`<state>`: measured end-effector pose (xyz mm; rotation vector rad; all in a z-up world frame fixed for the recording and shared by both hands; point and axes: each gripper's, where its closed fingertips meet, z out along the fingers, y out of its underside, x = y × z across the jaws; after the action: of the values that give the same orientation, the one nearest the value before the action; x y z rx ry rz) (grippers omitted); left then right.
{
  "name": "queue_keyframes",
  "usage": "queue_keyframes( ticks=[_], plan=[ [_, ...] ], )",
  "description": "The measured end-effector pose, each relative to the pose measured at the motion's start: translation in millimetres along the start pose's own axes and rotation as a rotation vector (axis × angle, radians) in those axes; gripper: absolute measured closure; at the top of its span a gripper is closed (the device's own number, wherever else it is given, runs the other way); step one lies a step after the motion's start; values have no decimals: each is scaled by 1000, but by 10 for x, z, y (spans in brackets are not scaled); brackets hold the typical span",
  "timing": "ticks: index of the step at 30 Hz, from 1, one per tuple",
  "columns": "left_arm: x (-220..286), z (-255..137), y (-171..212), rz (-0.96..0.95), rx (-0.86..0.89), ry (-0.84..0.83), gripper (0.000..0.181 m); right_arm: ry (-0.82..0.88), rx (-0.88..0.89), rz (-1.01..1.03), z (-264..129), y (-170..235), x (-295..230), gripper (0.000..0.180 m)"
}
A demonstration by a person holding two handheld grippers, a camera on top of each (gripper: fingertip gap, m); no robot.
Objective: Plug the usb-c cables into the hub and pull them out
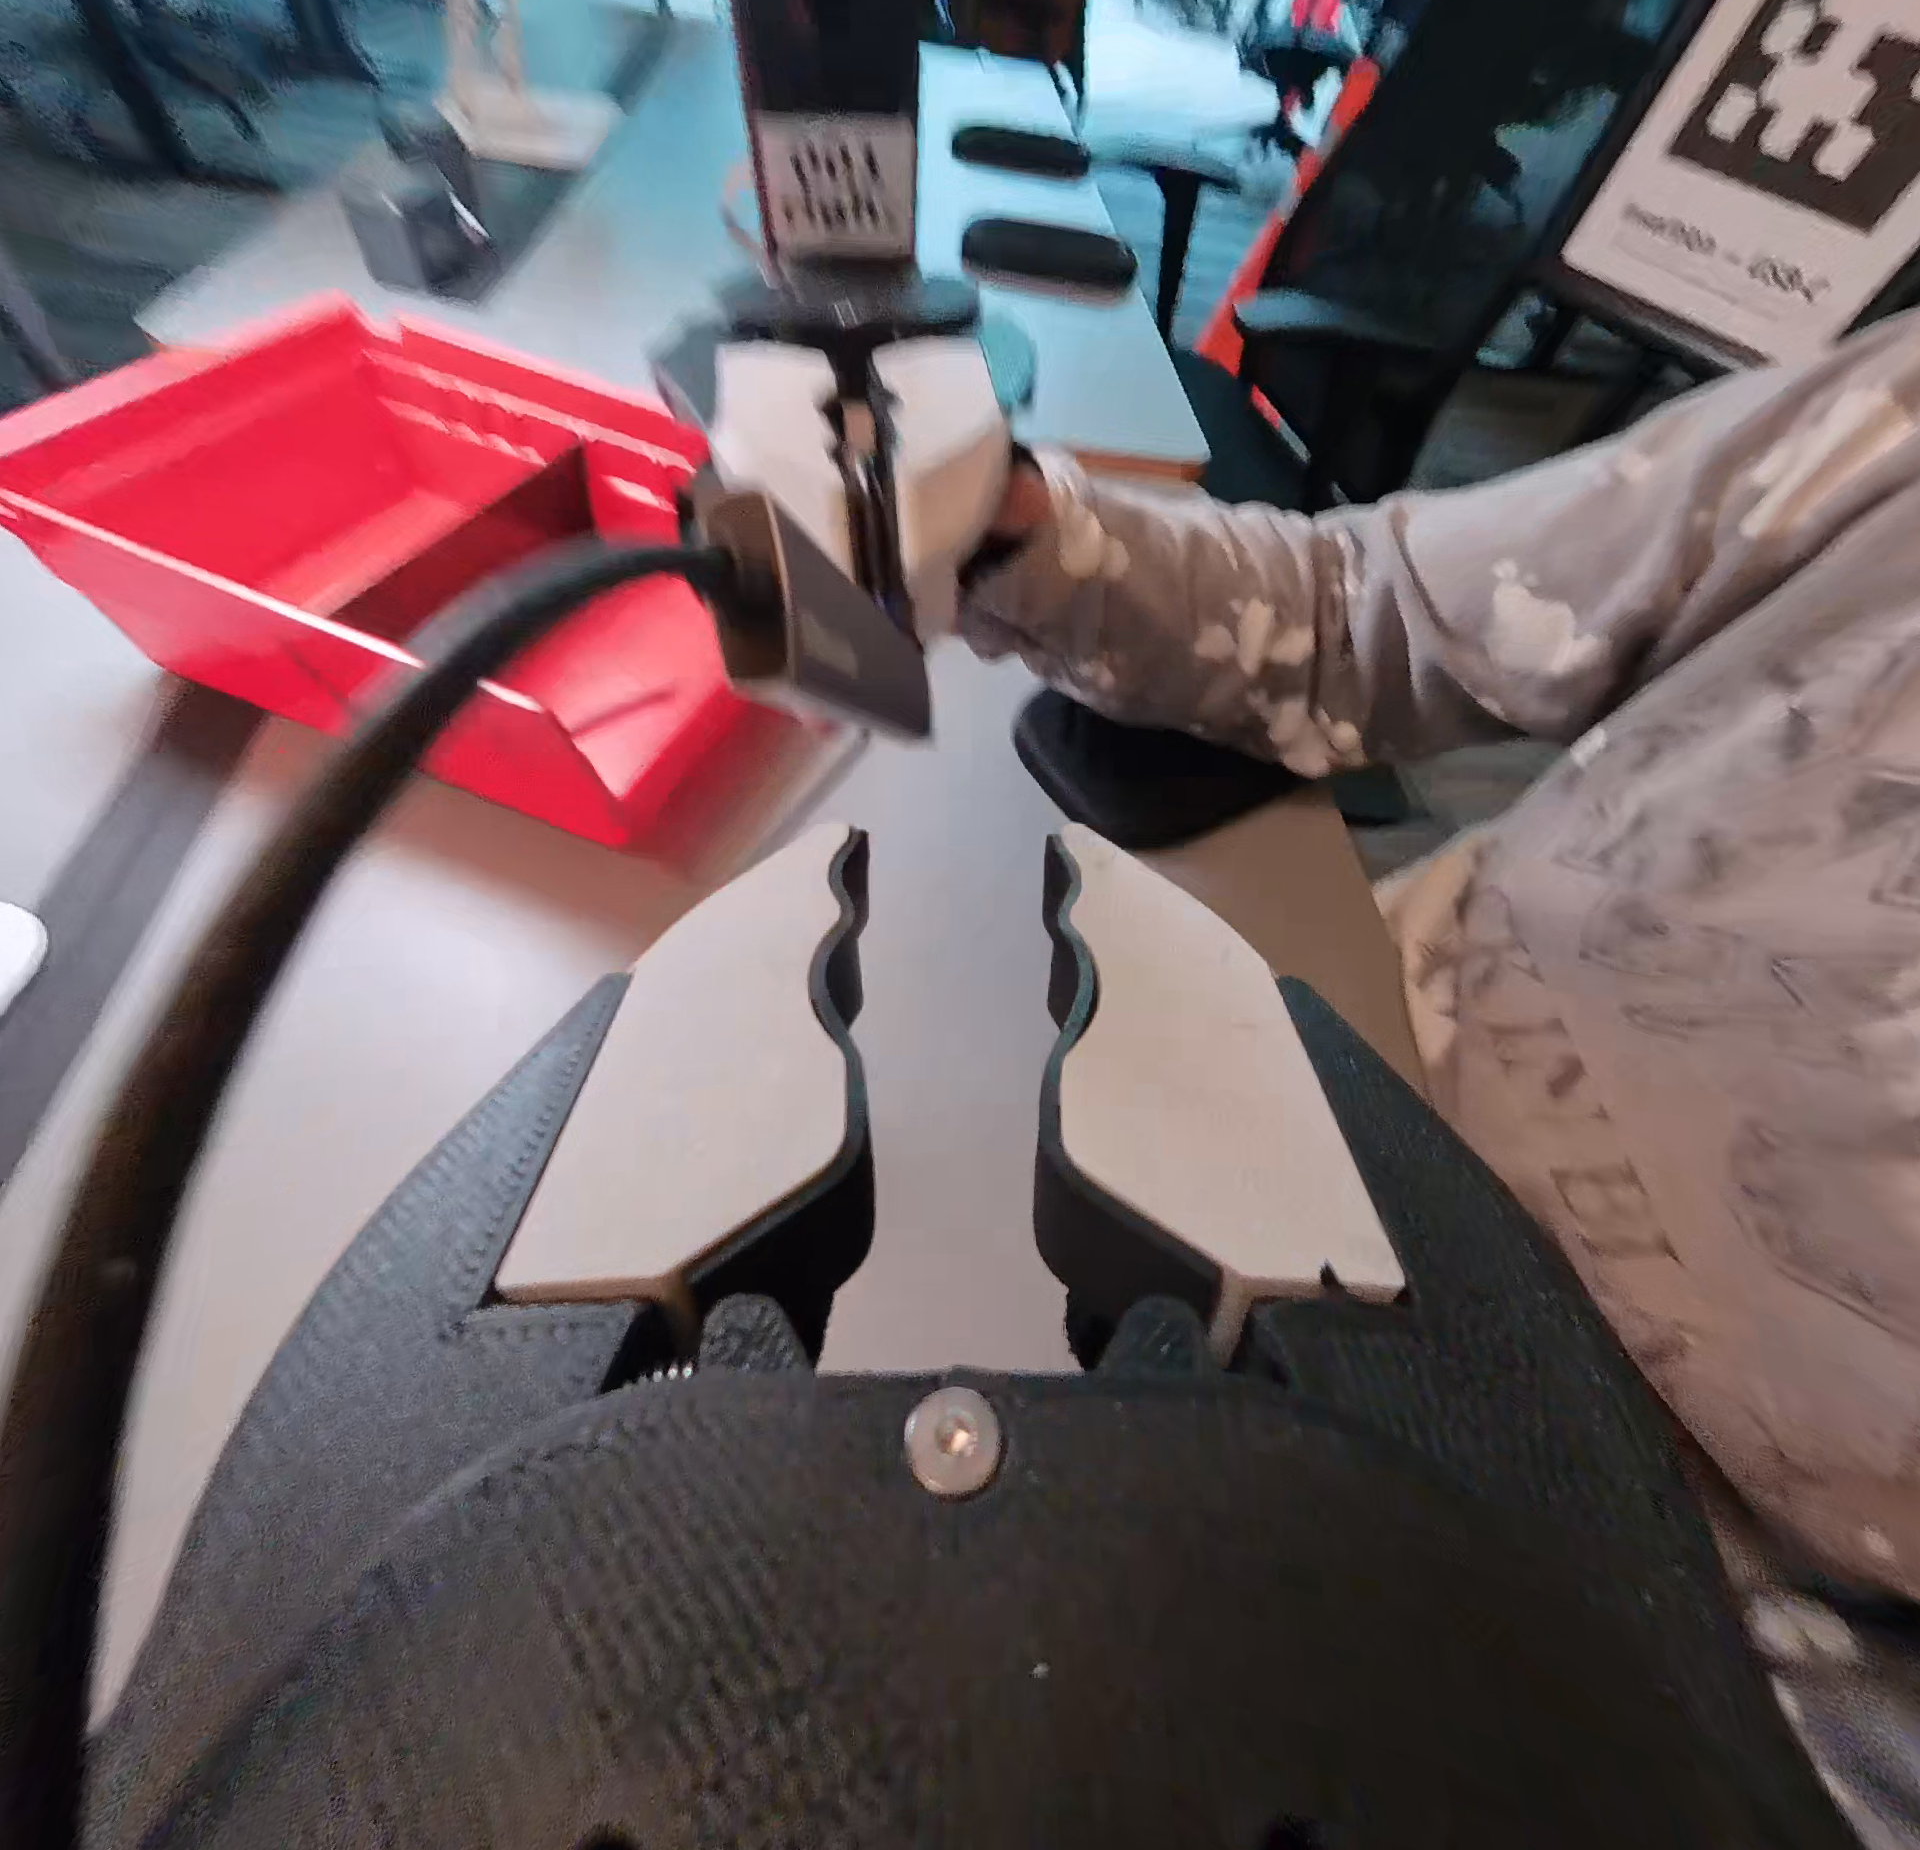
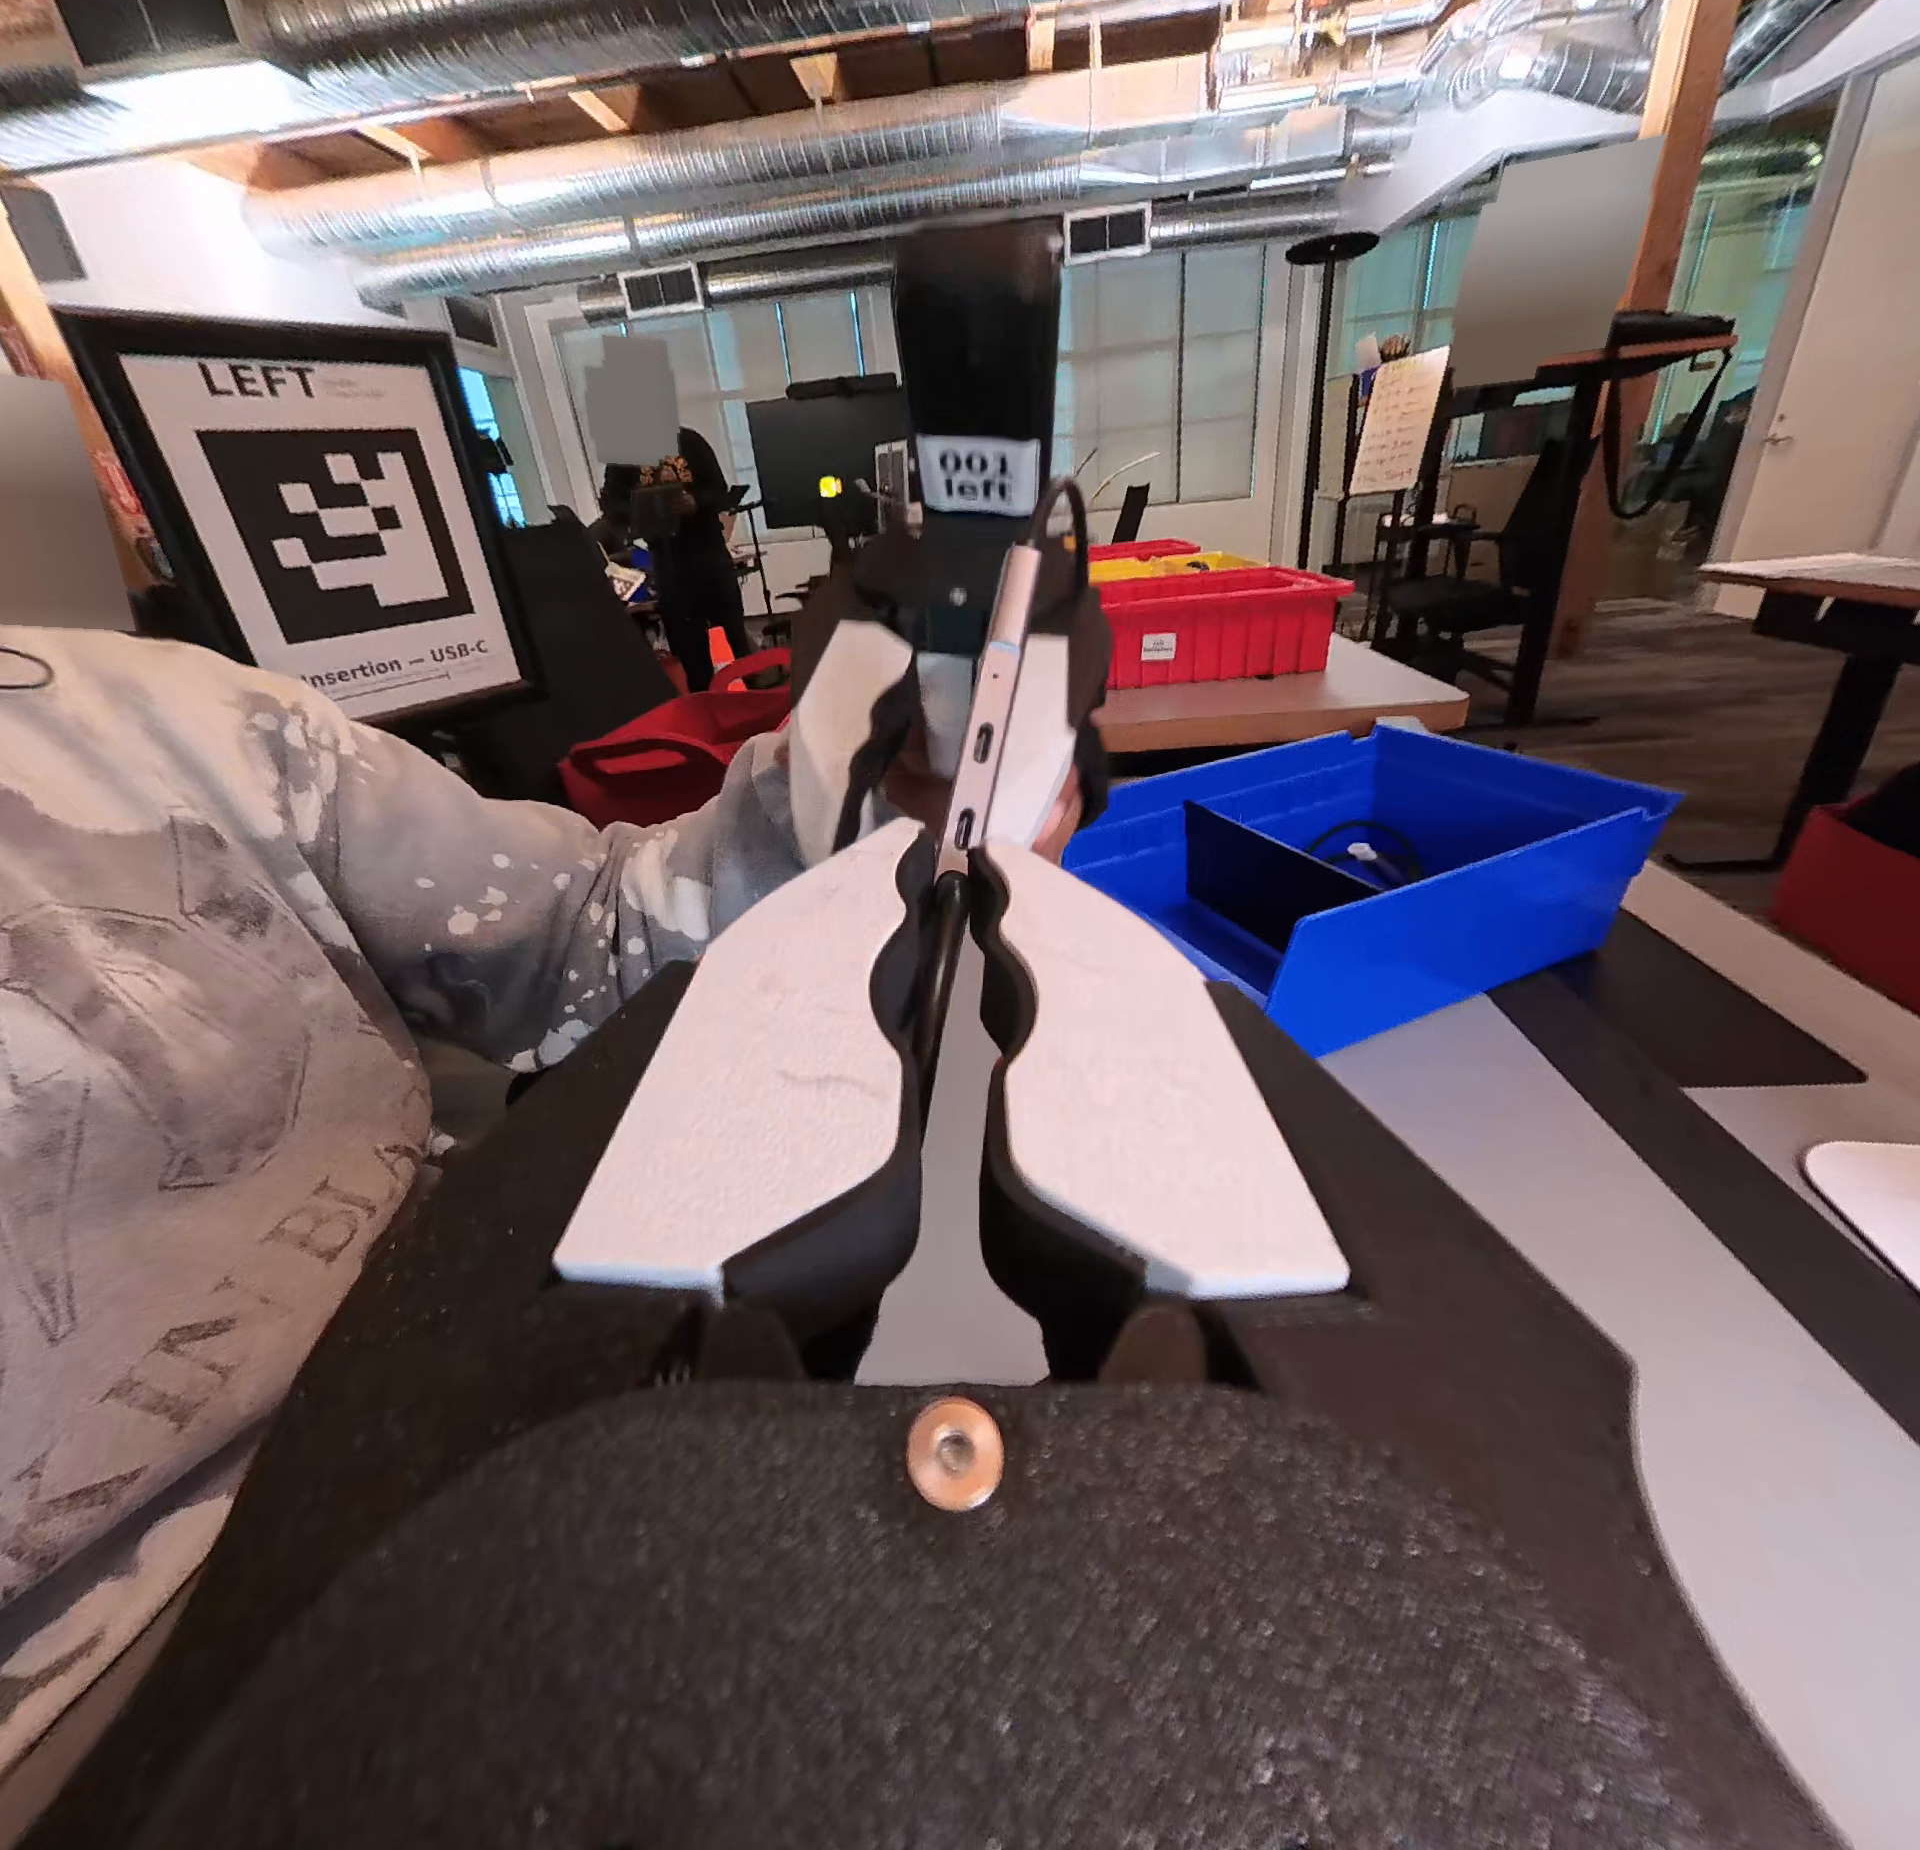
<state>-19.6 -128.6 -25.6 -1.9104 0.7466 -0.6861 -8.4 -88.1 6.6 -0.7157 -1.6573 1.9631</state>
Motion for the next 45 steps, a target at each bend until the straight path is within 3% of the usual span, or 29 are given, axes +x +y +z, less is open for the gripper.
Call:
queue_keyframes(
  ticks=[4,9,14,16,19,22,25,28,31,32,40,45],
  plan=[
    [120,187,401,35,-232,70,149,33,48,-26,-89,-153,7,174],
    [232,519,264,48,-140,165,144,94,235,-20,-206,-485,53,174],
    [669,719,326,261,-183,293,139,203,424,20,-472,-771,212,174],
    [715,744,129,296,-100,259,139,240,456,29,-557,-800,278,174],
    [470,666,-315,289,116,46,140,255,498,52,-600,-822,320,174],
    [126,521,-607,163,315,-138,140,209,549,87,-527,-821,279,174],
    [-99,413,-728,40,457,-214,136,129,573,141,-387,-762,215,174],
    [-194,270,-811,17,571,-247,136,71,515,143,-153,-614,128,174],
    [-208,111,-830,56,585,-266,154,30,444,139,18,-486,57,174],
    [-205,74,-810,73,549,-268,167,24,420,131,48,-458,41,174],
    [-61,24,-387,112,76,-243,170,53,-55,-126,282,84,-87,173],
    [-4,24,-171,99,-70,-213,171,65,-234,-226,348,323,-130,173]
  ],
)
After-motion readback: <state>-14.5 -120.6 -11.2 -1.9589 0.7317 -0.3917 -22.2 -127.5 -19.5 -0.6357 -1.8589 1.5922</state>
